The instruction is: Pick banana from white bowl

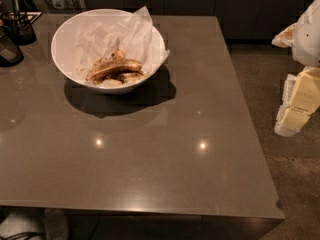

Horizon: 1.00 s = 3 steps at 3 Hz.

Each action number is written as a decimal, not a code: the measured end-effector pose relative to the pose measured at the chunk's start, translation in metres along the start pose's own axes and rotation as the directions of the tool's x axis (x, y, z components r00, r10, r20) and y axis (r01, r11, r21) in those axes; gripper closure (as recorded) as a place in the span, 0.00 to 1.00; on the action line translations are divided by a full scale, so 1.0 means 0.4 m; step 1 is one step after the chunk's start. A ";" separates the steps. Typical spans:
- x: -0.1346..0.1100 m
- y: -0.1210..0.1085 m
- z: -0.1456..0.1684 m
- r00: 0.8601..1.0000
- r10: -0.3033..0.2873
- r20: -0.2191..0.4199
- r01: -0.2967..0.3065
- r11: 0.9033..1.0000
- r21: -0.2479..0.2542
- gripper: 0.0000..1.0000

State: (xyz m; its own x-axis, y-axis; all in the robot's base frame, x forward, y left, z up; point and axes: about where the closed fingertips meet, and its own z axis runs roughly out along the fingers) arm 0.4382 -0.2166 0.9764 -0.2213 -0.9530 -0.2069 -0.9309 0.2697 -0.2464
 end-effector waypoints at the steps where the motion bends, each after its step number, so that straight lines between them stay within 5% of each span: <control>1: 0.000 0.000 0.000 1.000 0.000 0.000 0.000 1.000 0.000 0.00; 3: -0.071 -0.028 0.003 0.995 -0.078 -0.061 0.078 0.997 -0.005 0.00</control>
Offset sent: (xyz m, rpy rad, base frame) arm 0.0070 0.0073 0.0005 -0.0316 0.0035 0.0184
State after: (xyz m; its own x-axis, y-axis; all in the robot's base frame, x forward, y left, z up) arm 0.4553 -0.1925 0.9838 -0.1652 -0.9778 -0.1293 -0.9468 0.1939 -0.2567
